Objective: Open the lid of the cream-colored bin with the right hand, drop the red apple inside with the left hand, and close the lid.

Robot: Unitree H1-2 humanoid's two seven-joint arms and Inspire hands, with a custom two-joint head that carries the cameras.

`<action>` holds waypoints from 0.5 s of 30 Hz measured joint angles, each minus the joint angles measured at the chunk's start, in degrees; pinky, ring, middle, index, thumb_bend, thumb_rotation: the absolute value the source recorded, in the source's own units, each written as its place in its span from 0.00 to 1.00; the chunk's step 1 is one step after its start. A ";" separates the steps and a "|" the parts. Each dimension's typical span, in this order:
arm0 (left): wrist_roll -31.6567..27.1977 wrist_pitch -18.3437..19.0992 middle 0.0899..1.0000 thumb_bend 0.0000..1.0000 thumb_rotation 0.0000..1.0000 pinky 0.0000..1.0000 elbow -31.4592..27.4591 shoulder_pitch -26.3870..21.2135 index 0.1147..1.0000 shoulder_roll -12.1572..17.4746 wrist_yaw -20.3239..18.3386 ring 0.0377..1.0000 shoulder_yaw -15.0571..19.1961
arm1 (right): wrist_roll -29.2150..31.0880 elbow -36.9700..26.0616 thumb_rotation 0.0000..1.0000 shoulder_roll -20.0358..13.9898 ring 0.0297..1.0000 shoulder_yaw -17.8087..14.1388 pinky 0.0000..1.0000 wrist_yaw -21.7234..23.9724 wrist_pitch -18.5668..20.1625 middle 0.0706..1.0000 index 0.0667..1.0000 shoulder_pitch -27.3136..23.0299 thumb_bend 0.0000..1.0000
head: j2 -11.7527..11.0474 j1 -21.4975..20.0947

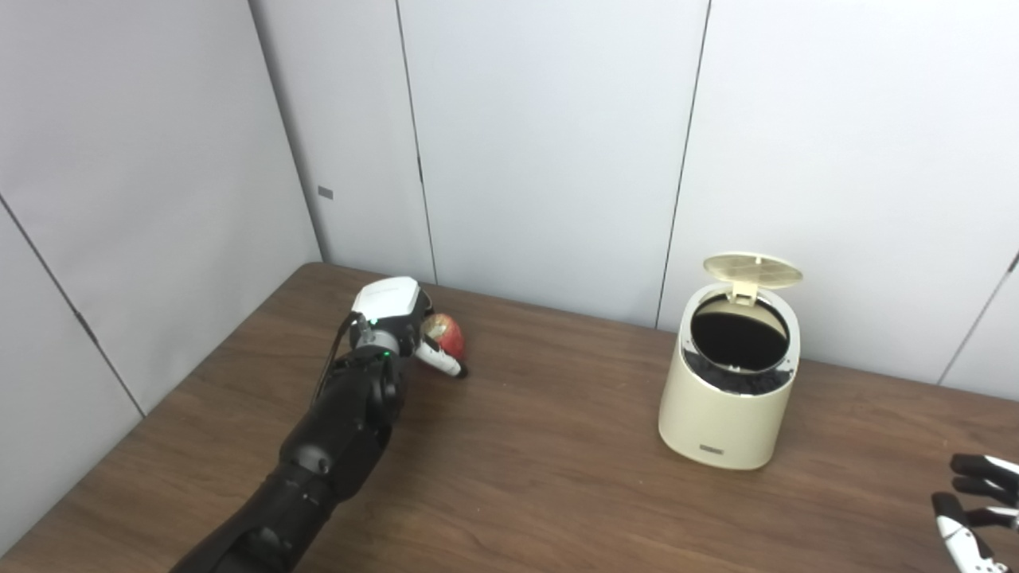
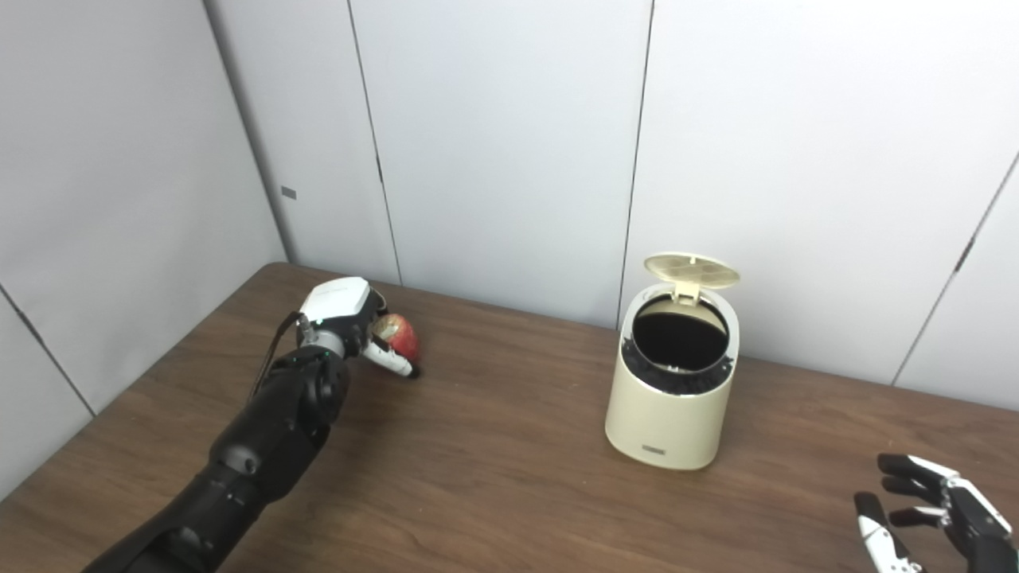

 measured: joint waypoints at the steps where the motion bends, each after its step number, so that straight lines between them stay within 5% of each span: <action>1: -0.09 0.03 0.41 0.50 0.00 0.28 0.02 0.00 0.46 -0.02 0.33 0.35 -0.16 | 0.02 -0.19 0.07 0.06 0.64 0.00 0.49 0.05 0.48 0.65 0.62 0.06 0.09 | 0.00 0.00; 15: -2.46 -0.33 0.42 0.50 0.00 0.25 -3.37 2.54 0.45 0.09 3.96 0.35 -0.82 | -1.85 -1.73 0.00 2.95 0.64 0.62 0.49 0.14 2.31 0.64 0.61 0.29 0.08 | -2.73 -2.90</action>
